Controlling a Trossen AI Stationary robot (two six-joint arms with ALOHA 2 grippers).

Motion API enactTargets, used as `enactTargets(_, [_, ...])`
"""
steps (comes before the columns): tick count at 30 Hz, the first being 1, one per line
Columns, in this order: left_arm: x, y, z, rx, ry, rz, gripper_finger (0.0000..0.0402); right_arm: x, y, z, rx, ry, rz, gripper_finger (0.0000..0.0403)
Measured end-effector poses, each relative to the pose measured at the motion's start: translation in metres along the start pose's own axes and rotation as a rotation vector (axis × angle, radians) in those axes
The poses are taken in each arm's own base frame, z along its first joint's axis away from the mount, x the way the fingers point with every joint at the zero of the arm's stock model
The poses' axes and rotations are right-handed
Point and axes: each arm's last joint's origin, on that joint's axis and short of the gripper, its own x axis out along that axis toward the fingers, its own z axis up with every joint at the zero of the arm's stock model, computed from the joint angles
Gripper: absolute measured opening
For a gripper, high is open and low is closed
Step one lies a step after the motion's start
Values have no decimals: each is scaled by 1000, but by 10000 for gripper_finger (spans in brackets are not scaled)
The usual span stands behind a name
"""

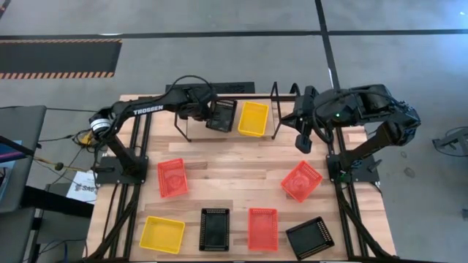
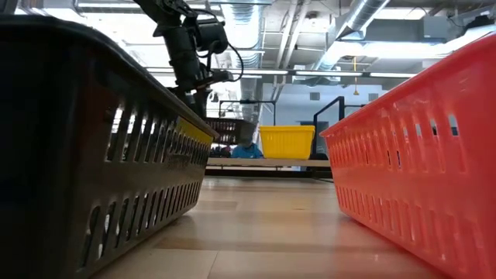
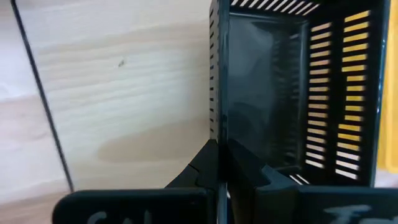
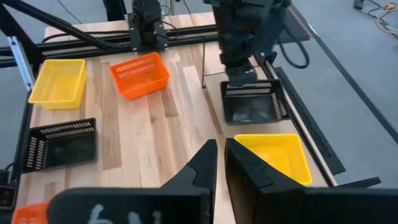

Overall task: Stack baskets on shelf by color
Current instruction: Put the top black basket on the shelf

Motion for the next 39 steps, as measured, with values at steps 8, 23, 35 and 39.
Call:
enactTargets(8, [24,-7,2,-17,50,-44,0,-1,3,0,-7,-2,13,54])
enactTargets(23, [51,-22,5,-2,104,-134,0,-3,9,-3,-30,12,43,54])
enactTargets(35, [31,-31,17,53,49,-100,0,-3,9,-3,-31,12,42,54])
enactTargets(39, [31,-30,17,80,43,-79,2,-3,9,-3,-32,11,42,54])
